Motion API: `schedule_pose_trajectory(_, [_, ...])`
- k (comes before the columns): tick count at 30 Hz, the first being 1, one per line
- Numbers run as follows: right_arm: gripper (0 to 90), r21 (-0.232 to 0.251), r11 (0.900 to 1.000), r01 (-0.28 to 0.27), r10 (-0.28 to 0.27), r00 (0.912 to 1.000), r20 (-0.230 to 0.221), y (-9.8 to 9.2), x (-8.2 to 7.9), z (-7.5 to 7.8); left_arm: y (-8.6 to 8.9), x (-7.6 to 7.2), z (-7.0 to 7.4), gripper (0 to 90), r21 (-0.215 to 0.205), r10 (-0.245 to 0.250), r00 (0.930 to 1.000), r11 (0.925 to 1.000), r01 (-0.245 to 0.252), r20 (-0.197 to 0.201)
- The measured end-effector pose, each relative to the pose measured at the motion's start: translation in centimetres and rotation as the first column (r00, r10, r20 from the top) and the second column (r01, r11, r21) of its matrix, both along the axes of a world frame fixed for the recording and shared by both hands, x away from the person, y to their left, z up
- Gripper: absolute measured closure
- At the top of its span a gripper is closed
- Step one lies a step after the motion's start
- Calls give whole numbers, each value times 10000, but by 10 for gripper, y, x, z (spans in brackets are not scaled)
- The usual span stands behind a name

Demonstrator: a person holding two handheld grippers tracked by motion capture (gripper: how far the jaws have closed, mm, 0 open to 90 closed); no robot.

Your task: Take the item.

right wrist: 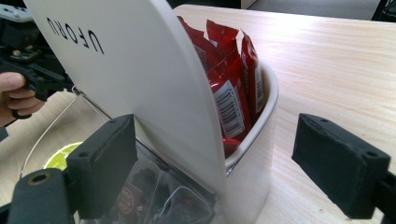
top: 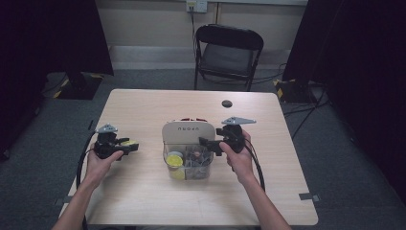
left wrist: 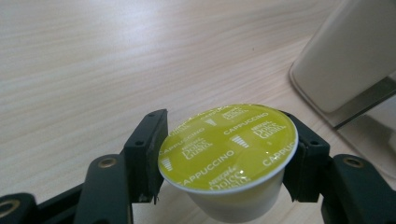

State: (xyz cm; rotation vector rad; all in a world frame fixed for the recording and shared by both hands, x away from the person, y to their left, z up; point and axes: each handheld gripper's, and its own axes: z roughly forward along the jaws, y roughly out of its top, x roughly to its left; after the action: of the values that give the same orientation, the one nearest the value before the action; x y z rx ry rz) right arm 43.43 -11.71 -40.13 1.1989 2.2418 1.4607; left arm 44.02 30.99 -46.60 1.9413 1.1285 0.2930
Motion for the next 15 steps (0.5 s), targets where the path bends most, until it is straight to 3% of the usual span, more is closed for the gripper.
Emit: schedule_pose_trajectory(15, [129,-63,10000,-38,38,10000,-30,2,0,-1,-2,12,-21,403,233,49,9981,9997,-35,-617])
